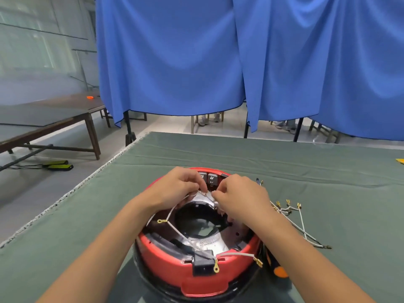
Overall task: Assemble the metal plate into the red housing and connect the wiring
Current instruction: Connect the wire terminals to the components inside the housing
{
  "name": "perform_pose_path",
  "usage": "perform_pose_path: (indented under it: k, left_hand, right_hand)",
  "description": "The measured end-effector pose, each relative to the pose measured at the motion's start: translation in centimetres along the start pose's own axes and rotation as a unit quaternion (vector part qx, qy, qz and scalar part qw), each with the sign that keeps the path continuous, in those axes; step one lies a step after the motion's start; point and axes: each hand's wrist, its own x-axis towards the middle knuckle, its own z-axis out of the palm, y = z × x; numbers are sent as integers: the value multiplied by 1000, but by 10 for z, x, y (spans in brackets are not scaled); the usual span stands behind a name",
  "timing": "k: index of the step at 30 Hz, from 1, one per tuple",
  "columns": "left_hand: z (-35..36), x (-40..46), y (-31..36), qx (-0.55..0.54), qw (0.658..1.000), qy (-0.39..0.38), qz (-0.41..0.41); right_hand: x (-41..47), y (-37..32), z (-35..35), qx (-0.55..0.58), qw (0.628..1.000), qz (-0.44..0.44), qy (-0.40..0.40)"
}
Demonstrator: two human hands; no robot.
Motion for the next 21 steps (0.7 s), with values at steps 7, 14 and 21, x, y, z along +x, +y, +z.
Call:
perform_pose_path:
  k: [7,14,21]
  left_hand:
    - [2,-2,0,84,993,70,33]
    - [-7,17,-2,377,901,184,110]
    - [-8,12,-14,340,933,113,31]
  right_hand:
    - [2,-3,4,67,997,36,-1]
    - [17,1,11,92,994,52,6]
    - [7,-7,7,18,1000,24,2]
